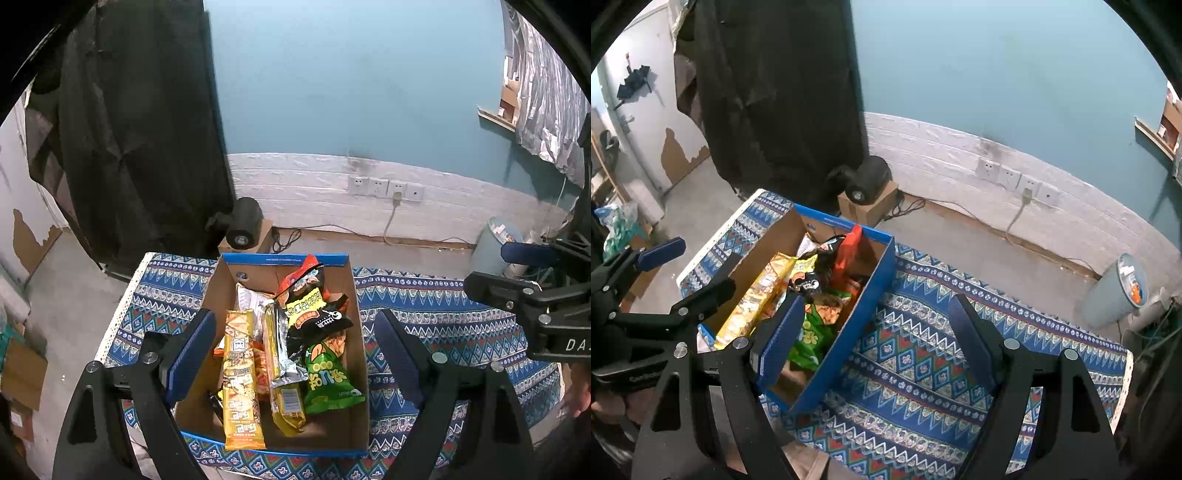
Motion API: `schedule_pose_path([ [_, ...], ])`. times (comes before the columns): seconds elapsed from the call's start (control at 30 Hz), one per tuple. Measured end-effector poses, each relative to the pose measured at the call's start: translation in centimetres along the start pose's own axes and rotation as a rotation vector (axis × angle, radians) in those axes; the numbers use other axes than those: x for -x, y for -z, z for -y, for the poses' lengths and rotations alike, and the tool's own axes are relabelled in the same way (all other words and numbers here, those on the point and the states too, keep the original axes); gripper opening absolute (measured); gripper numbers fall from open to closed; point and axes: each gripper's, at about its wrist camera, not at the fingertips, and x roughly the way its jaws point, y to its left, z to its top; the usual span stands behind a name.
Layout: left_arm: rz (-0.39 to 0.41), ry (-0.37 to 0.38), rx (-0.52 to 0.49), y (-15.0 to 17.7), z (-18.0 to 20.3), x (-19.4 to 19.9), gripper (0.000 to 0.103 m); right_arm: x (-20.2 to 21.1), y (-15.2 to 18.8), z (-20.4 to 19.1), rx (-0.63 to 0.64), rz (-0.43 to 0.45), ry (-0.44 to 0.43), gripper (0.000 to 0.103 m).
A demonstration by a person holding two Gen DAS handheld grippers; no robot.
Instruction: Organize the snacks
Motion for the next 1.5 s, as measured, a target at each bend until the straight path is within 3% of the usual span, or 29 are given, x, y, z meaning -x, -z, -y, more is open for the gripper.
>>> schedule_pose_path([
  [0.73, -0.003, -0.002, 0.006, -0.04, -0.05, 0.12, 0.089, 0.11, 0.19, -0.12, 0.005, -0.002, -0.002, 0.080],
  [0.93, -0.003, -0.033, 0.012, -0.06, 0.10, 0.24, 0.097, 0.10, 0.16, -0.08, 0.005, -0.004, -0.002, 0.080],
  [1.17, -0.079, -0.047, 0.058, 0.11, -0.48, -0.64, 0.099, 0.10, 0.25, -0.02, 0.003, -0.007, -0.001, 0.080],
  [1.5, -0.076, -0.074, 0.064, 0.15, -0.46, -0.56, 0.099, 0.10, 0.48, 0.11, 0.001, -0.010, 0.001, 0.080],
])
